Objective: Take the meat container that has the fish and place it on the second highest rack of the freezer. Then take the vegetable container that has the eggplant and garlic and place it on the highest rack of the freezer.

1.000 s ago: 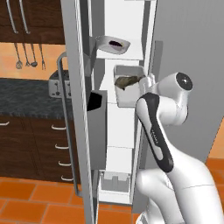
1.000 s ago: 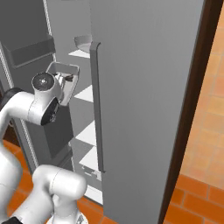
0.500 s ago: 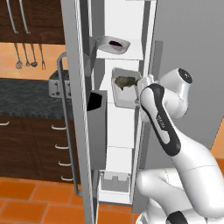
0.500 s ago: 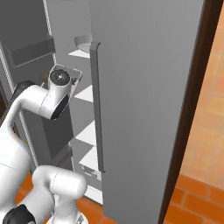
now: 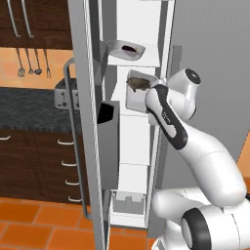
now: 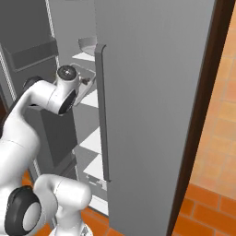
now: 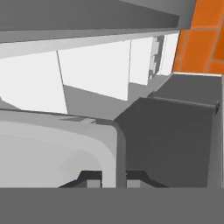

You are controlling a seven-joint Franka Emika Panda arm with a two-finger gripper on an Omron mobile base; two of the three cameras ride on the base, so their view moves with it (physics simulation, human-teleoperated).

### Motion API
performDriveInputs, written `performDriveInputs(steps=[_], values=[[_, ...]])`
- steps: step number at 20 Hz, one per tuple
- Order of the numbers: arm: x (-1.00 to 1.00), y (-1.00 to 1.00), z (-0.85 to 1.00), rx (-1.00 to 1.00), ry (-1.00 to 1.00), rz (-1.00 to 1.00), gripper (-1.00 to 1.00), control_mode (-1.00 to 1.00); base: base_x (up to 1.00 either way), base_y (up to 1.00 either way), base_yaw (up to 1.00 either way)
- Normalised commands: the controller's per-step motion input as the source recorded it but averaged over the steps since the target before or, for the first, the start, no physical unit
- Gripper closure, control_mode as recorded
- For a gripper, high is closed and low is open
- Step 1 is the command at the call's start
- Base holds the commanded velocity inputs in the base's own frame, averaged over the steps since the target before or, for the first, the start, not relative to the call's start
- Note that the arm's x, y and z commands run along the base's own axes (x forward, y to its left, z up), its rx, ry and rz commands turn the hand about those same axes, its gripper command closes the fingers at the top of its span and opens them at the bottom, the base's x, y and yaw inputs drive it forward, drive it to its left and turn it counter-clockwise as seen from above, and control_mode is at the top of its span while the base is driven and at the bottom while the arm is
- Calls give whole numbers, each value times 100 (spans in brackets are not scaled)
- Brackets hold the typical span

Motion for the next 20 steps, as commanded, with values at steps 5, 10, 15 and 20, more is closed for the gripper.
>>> performDriveInputs(steps=[5, 10, 15, 20], values=[[23, 20, -12, 6, 0, -14, 100, -100, 0, 0, 0], [56, 29, -18, -1, 0, -15, 100, -100, 0, 0, 0], [47, 6, -20, -6, 0, -3, 100, -100, 0, 0, 0], [2, 0, 0, -2, 0, 9, 100, -100, 0, 0, 0]])
